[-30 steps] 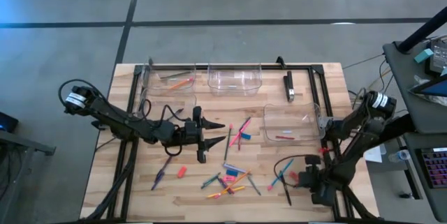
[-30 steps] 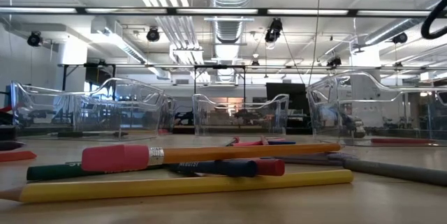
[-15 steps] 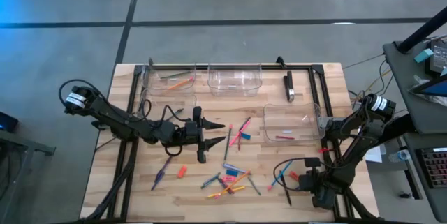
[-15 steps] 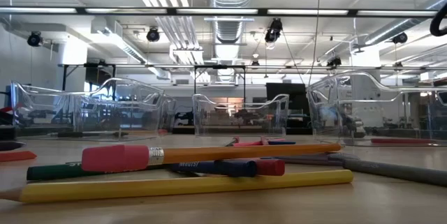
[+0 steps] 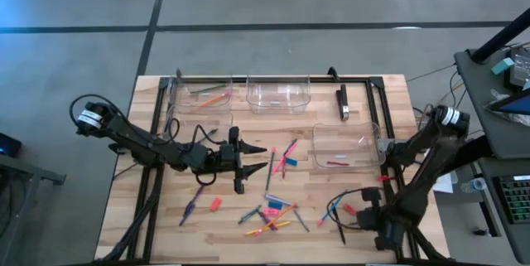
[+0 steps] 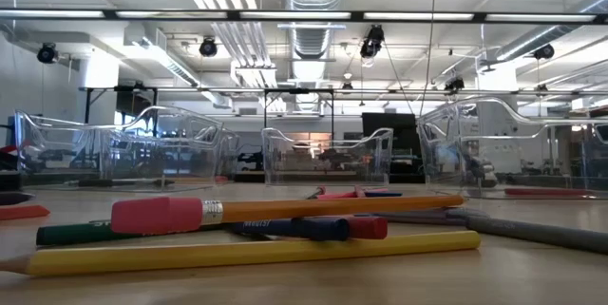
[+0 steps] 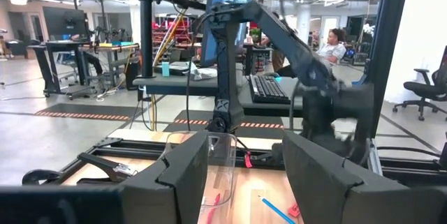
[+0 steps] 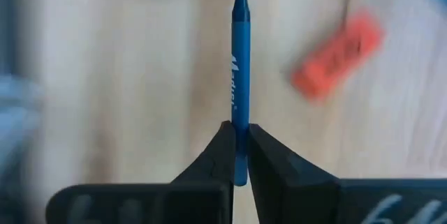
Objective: Sort crayons/erasers/pens/pencils in bins
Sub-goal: Put the blue crayon into the bottom right transparent bin, then put the blue pencil into the top left transparent bin
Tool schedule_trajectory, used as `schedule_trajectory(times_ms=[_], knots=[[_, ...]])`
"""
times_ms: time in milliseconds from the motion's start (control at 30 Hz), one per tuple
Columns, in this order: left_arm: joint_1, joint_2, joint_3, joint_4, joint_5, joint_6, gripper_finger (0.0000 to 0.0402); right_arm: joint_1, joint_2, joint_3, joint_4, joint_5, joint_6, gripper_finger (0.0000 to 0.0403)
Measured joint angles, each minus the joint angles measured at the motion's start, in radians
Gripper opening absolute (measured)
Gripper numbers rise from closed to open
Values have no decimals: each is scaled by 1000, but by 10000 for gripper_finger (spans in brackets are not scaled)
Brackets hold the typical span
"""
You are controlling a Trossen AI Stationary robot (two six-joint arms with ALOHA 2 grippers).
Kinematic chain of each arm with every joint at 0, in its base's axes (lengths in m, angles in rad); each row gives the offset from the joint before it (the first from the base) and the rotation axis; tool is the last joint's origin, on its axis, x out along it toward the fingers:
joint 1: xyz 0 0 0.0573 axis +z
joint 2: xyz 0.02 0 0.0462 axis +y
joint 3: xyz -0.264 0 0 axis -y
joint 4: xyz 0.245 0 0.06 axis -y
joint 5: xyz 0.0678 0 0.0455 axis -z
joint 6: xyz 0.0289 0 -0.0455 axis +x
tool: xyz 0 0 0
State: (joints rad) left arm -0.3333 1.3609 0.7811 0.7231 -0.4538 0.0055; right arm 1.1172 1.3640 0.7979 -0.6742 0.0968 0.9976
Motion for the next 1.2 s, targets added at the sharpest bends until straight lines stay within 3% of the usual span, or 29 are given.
schedule_trajectory(times_ms=[200,467,800,1000,1200], knots=[[0,0,-1,0,0,0,168,-35,-159,0,-36,200,-84,15],[4,0,-1,-1,-5,-10,168,-185,-343,-1,-300,514,-162,14],[6,0,-1,-14,-7,-24,168,-474,-454,-37,-418,541,-339,22],[6,0,-2,-26,-7,-24,168,-552,-477,-38,-414,542,-400,108],[6,0,-2,-26,-7,-24,168,-558,-477,-38,-379,520,-439,188]])
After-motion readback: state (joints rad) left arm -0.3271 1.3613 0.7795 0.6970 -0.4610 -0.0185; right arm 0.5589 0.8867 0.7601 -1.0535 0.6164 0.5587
